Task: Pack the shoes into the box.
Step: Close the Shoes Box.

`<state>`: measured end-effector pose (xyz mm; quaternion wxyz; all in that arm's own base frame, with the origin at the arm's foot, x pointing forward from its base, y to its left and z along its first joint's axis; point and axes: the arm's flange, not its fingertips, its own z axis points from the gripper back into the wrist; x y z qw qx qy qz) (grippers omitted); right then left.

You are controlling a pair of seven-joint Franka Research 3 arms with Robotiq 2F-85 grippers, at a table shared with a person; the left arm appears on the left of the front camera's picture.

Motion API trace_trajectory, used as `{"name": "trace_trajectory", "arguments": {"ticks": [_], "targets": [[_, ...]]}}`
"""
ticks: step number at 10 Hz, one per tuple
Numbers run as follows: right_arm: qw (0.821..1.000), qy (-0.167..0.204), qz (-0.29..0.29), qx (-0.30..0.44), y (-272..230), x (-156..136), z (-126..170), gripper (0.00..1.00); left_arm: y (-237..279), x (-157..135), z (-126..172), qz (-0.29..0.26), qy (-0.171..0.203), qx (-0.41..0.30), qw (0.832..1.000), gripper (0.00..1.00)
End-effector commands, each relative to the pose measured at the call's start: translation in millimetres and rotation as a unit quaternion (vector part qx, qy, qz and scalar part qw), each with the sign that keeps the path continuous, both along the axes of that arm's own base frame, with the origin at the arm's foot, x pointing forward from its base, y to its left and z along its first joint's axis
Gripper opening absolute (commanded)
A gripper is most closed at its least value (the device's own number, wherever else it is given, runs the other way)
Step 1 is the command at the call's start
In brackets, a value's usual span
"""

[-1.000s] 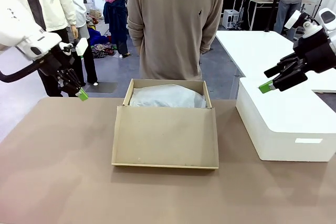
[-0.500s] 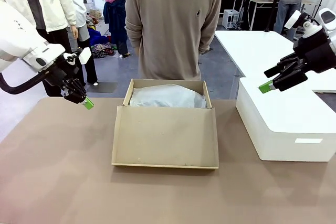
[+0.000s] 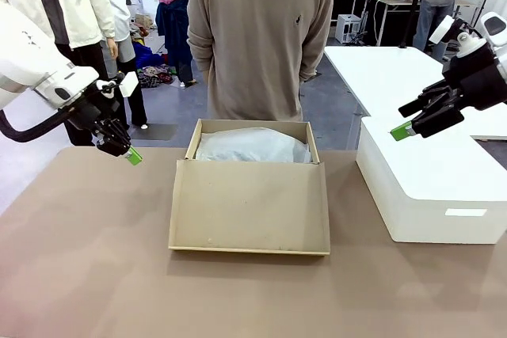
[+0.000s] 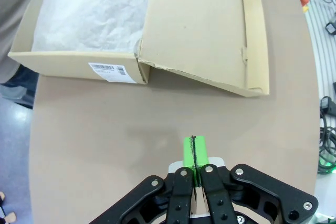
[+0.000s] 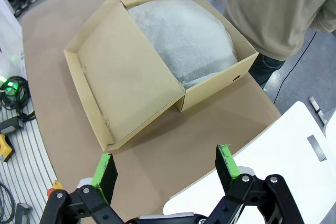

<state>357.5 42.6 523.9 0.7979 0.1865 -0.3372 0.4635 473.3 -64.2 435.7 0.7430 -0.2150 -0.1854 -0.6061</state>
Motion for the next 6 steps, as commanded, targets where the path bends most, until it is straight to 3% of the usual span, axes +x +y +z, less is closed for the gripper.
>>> {"name": "trace_trajectory", "arguments": {"ticks": [1, 3, 6], "targets": [[1.0, -0.01, 0.012, 0.014, -1.4, 3.4, -1.4, 1.0, 0.8, -0.3, 1.2, 0.001, -0.001, 0.001, 1.0, 0.0], [1.0, -0.01, 0.012, 0.014, -1.4, 3.4, -1.4, 1.0, 0.0, 0.0, 0.0, 0.0, 0.0, 0.0, 1.0, 0.0], [1.0, -0.01, 0.012, 0.014, -1.4, 3.4, -1.4, 1.0, -2.7, 13.7, -24.5, 0.024, 0.017, -0.012, 0.999, 0.0]]}}
